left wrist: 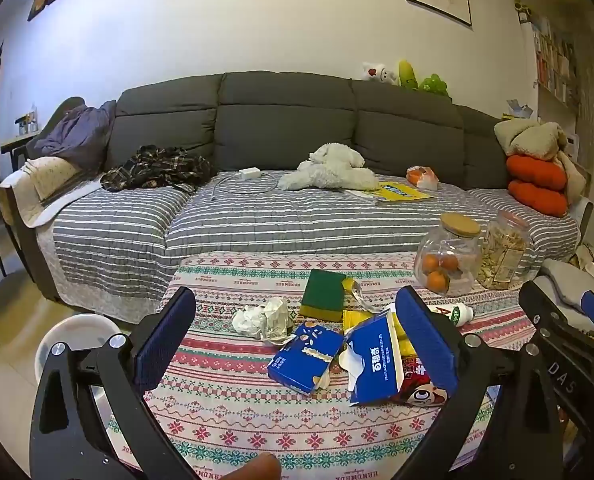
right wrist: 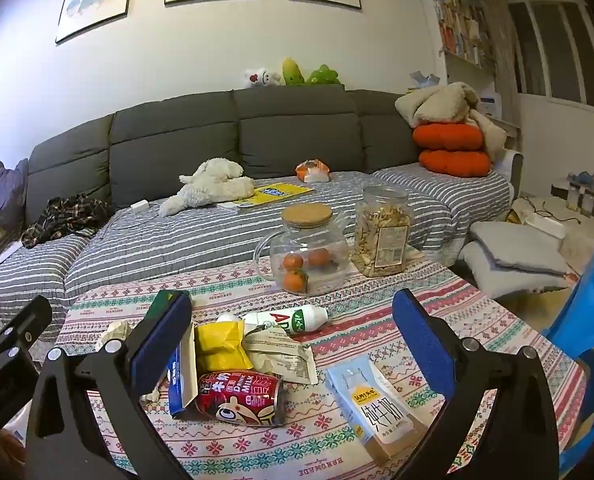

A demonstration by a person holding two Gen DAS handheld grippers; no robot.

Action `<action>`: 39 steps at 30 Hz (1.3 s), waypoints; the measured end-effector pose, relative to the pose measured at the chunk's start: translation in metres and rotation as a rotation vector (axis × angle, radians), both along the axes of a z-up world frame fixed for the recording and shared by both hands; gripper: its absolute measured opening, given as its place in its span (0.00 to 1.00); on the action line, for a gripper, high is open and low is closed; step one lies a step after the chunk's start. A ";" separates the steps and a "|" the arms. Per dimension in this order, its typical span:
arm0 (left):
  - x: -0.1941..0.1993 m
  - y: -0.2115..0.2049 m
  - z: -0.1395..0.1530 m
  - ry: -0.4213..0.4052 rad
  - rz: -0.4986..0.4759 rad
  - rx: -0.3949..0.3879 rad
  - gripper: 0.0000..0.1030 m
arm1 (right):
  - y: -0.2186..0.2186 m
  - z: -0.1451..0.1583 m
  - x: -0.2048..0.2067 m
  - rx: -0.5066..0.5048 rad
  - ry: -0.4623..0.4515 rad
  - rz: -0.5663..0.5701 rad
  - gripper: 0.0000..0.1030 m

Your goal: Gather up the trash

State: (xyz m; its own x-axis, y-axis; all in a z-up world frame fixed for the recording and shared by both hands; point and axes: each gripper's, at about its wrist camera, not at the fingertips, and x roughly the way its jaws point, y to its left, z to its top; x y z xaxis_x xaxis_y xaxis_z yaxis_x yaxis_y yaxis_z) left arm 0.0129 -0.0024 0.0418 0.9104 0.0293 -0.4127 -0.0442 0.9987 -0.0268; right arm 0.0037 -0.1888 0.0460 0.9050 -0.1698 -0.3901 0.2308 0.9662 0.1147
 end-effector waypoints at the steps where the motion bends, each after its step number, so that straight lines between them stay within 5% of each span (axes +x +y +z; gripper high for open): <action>1: 0.000 0.000 0.000 -0.001 0.001 -0.001 0.93 | 0.000 0.000 0.000 -0.001 0.002 0.003 0.95; 39: 0.002 0.004 -0.003 0.015 0.004 -0.003 0.93 | 0.000 0.001 -0.001 -0.013 -0.012 0.007 0.95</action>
